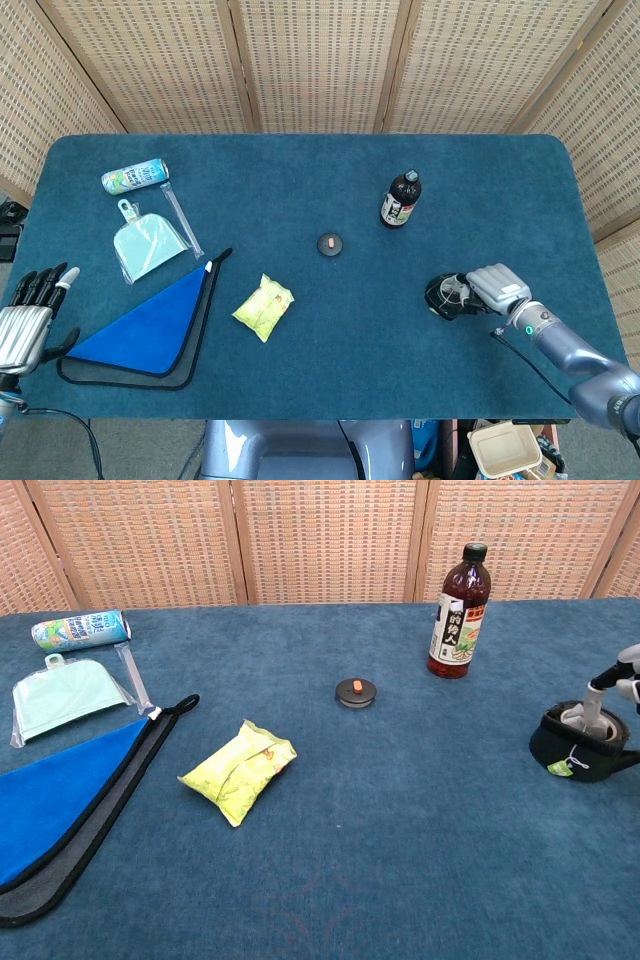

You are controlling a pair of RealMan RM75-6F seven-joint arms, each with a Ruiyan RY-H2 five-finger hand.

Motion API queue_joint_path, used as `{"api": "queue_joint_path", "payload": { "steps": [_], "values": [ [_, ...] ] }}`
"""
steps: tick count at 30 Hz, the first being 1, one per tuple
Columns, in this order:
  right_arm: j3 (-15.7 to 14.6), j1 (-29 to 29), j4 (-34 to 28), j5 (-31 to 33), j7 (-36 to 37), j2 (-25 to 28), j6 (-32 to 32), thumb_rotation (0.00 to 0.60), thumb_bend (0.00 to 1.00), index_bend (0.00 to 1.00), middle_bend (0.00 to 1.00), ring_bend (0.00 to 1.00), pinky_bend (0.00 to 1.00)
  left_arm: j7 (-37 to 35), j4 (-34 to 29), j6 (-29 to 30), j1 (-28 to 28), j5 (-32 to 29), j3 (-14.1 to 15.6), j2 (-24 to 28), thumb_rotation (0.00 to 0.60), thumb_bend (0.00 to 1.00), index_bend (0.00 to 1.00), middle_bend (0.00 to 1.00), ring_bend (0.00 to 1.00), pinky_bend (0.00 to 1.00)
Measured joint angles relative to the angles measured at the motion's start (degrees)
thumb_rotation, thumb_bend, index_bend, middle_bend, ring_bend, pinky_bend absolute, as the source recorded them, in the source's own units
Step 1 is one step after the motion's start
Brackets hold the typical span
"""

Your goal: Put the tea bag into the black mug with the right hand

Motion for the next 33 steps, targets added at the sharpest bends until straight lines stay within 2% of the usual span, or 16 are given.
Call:
{"api": "queue_joint_path", "payload": {
  "steps": [18, 33],
  "values": [
    [0.0, -0.1, -1.2, 0.5, -2.5, -0.9, 0.4, 0.0, 1.0, 0.34, 1.0, 1.0, 0.99, -0.2, 0.1, 0.1, 0.1, 0.1, 0.1, 0.0, 0.6, 0.38, 0.0, 0.0, 0.0, 0.0],
    [-0.1, -0.1, -1.1, 3.4, -5.5, -1.0, -0.5, 0.0, 1.0, 0.34, 1.0, 1.0, 0.99, -1.4, 1.1, 0.2, 0.3, 0.3, 0.3, -0.3, 0.6, 0.38, 0.0, 0.0, 0.0, 0.0]
  ]
}}
